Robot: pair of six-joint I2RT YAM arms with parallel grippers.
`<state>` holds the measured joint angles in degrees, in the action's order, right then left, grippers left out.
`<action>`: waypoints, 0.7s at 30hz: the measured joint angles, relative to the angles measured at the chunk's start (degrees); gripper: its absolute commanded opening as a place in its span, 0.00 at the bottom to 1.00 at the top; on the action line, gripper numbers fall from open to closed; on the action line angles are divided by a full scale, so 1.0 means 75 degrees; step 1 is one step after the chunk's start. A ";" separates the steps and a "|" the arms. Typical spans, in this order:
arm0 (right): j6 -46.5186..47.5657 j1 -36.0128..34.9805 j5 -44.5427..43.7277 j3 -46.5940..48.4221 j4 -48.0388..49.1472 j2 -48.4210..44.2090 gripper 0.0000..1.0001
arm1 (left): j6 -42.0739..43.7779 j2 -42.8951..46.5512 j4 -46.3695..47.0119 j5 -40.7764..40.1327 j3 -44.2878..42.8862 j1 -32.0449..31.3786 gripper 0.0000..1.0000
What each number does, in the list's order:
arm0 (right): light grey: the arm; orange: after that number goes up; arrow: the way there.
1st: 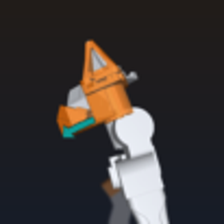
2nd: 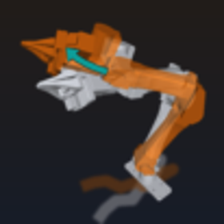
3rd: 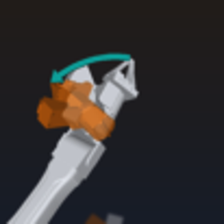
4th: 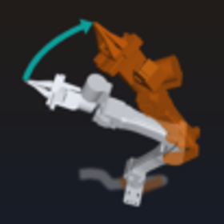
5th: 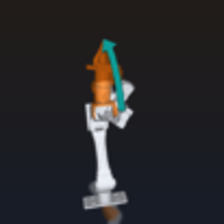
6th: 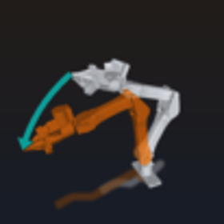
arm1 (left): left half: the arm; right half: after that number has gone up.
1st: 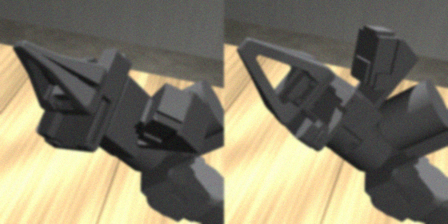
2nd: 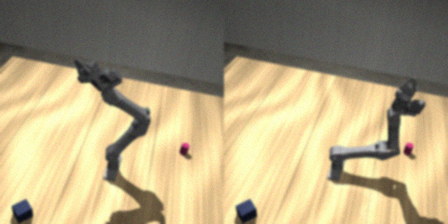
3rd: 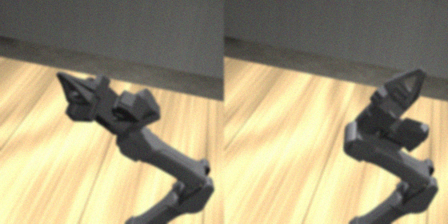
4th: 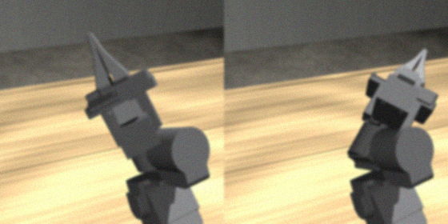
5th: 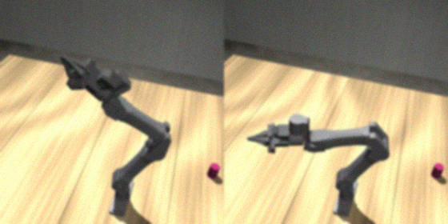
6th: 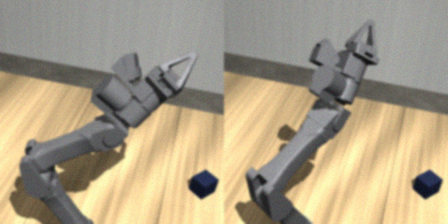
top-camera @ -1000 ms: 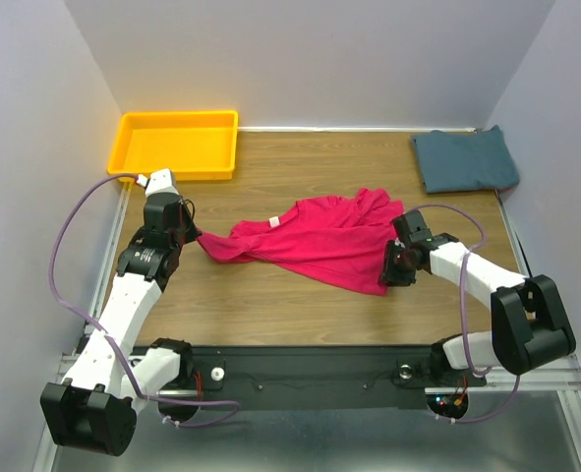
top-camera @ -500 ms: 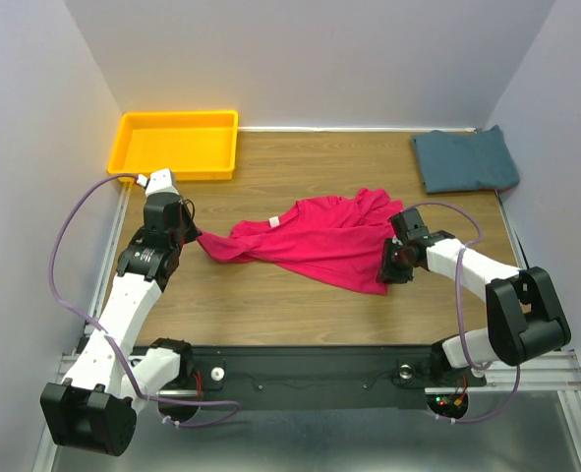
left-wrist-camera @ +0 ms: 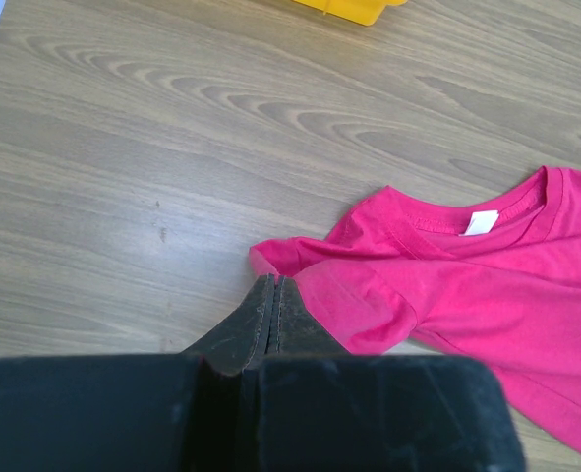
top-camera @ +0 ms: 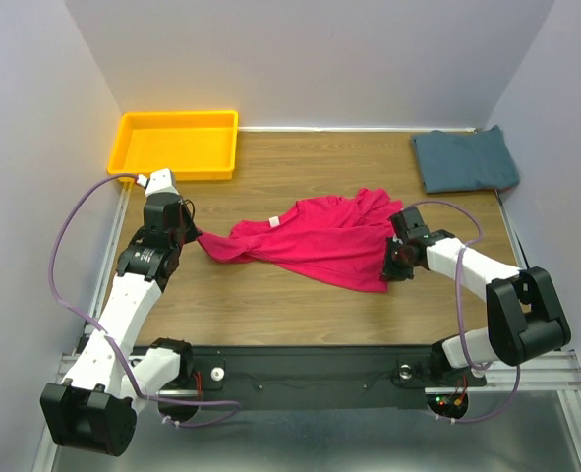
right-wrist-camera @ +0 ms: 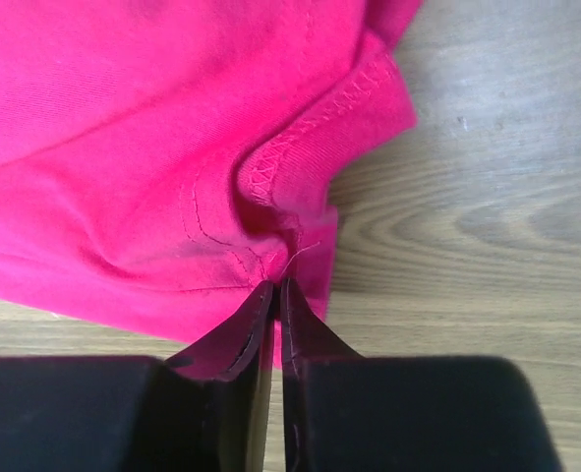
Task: Fold and stack the t-shirts
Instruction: Flatten the tshirt out
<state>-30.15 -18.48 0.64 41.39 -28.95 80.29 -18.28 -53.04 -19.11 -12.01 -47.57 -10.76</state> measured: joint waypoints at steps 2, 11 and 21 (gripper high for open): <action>0.0032 0.0000 -0.0006 0.0055 -0.0003 0.0003 0.02 | 0.0000 0.0012 0.0000 0.0000 0.0000 0.0000 0.00; 0.0184 0.0000 -0.0055 0.0341 -0.0044 -0.0323 0.01 | 0.0003 0.0108 -0.0044 -0.0070 -0.0003 0.0000 0.00; 0.0793 0.0000 -0.1131 0.3351 -0.0472 -0.0997 0.01 | 0.0082 -0.0688 -0.0653 -0.0629 -0.2372 0.0003 0.00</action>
<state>-24.21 -18.48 -7.84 66.52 -32.49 72.82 -17.67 -58.19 -24.01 -16.73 -65.36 -10.74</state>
